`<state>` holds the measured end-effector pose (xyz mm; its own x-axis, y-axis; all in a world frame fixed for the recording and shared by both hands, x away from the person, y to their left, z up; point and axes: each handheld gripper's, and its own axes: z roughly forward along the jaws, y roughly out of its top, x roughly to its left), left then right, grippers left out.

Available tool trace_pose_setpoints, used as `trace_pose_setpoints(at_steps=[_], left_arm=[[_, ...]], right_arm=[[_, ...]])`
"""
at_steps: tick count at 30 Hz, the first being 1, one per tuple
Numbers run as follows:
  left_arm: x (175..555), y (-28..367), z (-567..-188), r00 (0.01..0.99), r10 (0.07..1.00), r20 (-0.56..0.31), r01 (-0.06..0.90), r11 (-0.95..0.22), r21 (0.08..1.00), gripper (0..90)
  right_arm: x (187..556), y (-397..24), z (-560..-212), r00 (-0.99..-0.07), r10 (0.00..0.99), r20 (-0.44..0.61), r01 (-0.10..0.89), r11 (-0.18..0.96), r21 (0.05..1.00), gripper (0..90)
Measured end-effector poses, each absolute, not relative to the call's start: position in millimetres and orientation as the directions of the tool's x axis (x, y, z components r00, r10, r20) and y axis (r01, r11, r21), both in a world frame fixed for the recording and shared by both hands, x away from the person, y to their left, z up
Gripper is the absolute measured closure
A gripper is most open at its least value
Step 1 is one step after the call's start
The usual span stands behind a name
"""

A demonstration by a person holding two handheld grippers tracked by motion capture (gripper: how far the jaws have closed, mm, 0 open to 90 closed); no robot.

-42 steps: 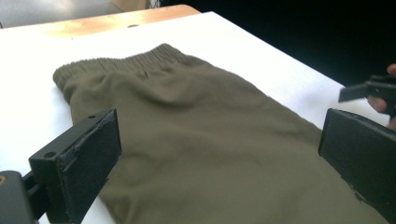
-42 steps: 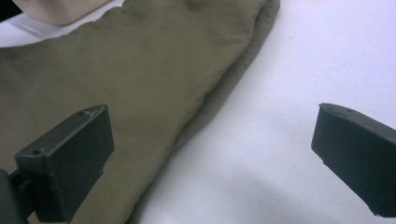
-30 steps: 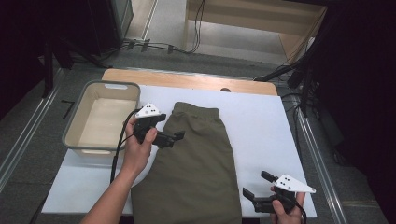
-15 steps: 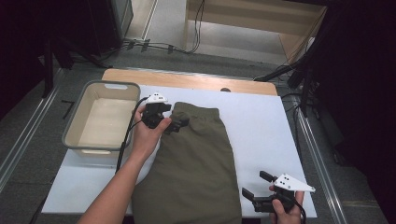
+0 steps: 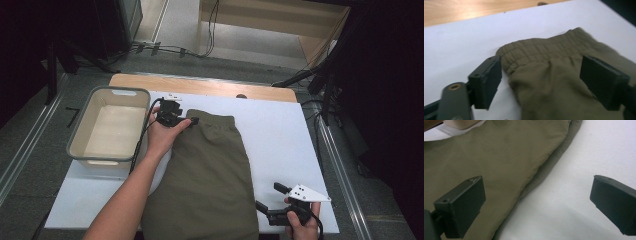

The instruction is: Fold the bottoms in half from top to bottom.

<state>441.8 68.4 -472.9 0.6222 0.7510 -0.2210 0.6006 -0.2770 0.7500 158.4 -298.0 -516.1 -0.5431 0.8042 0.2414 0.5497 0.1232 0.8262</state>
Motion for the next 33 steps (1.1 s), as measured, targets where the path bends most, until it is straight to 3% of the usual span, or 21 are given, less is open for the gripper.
trace_pose_setpoints(at_steps=[13,30,33], left_arm=[[454,68,-496,0.564,0.783,-0.262,0.686,-0.267,0.677,55.6],[452,68,-503,0.537,0.792,-0.290,0.720,-0.251,0.646,58.6],[452,67,-503,0.537,0.792,-0.291,0.720,-0.251,0.647,59.6]], right_arm=[[179,-292,-508,-0.536,0.808,0.245,0.551,0.115,0.826,0.0],[269,-268,-491,-0.515,0.818,0.257,0.556,0.090,0.826,4.0],[282,-264,-490,-0.505,0.826,0.250,0.560,0.093,0.823,13.0]])
